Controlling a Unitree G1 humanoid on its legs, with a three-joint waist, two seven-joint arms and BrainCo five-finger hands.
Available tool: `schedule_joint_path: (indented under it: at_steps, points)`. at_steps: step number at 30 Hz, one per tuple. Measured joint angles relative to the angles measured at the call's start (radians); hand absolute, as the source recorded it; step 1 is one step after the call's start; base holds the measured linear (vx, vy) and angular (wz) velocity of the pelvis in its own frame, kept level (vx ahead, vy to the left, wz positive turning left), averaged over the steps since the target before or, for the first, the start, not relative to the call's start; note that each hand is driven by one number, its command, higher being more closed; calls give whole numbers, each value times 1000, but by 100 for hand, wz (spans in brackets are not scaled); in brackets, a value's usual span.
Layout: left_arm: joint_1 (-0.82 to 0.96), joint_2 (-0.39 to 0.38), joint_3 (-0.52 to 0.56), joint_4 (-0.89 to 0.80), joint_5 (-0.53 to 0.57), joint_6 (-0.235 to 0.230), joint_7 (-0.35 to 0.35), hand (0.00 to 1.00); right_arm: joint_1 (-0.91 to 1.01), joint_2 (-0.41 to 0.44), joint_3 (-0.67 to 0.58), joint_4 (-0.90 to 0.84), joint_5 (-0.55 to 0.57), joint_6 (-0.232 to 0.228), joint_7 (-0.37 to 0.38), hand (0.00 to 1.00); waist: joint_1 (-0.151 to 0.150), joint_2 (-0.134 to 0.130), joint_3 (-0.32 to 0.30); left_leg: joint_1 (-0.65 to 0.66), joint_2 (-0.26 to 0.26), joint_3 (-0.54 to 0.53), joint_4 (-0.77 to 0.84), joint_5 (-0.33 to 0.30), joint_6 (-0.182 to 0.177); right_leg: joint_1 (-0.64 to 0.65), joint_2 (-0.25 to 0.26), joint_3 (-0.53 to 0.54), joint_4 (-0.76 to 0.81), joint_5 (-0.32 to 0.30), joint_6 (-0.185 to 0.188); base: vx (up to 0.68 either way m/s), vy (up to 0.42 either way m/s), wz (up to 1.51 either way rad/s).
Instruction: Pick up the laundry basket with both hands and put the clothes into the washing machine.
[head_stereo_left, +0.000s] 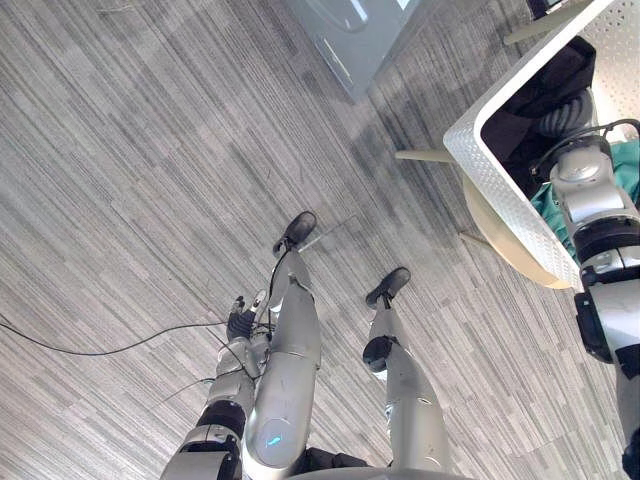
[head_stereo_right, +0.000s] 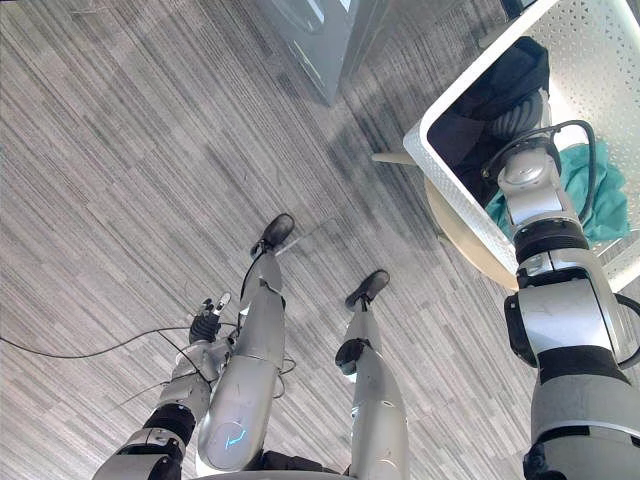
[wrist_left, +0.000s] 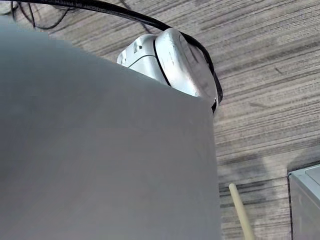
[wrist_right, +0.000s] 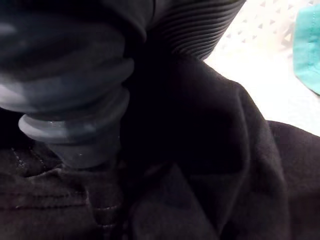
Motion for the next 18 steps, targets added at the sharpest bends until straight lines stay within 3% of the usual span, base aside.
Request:
schedule_joint_path:
  at_steps: [6,11,18]
  points:
    - [0,-13,33,-1,-8,-2,4,0,46,39,-47,-42,27,11,7,100,11,0,0,21,9,28,9,0,0,2,-4,17,30,-6,-6,47,57,-7]
    - [12,-19,61,-9,-30,-8,5,0,105,90,-96,-93,131,29,26,100,14,5,-4,94,25,78,6,0,0,42,-8,52,58,-12,-14,22,43,-13]
    - [110,-15,155,7,-148,-6,-2,0,162,91,-214,-326,148,35,49,100,-37,5,-28,231,38,171,-49,12,32,121,-39,83,106,-40,-4,13,40,-2]
